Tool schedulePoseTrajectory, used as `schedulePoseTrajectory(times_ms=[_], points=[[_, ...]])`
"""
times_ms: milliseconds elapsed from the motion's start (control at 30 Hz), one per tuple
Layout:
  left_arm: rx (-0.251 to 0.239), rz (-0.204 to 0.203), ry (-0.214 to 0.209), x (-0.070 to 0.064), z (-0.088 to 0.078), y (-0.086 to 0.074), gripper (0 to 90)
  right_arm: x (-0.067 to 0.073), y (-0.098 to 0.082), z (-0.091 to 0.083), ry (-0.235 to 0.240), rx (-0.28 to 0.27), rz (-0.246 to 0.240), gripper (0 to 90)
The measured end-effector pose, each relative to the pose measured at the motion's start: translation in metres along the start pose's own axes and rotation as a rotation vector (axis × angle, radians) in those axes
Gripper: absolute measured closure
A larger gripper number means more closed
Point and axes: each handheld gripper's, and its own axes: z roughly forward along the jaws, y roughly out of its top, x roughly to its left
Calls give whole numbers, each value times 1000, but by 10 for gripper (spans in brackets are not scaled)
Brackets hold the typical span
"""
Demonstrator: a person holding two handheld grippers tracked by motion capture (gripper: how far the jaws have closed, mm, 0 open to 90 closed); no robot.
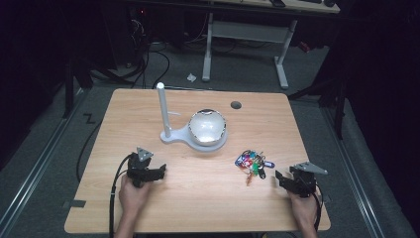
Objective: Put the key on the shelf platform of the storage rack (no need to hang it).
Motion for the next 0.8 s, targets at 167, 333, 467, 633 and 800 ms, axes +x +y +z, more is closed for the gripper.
schedulePoseTrajectory(times_ms=[167,333,467,633,800], points=[[0,0,0,0,0,0,173,3,2,-6,22,-11,-13,367],[0,-1,1,0,0,0,173,7,3,-10,54,-28,-7,373],[-1,-1,2,0,0,0,173,13,5,-11,97,-37,7,387],[-1,-2,3,0,0,0,173,23,9,-13,128,-59,-4,396],[0,8,-2,0,0,0,171,28,12,-14,154,-58,13,386]])
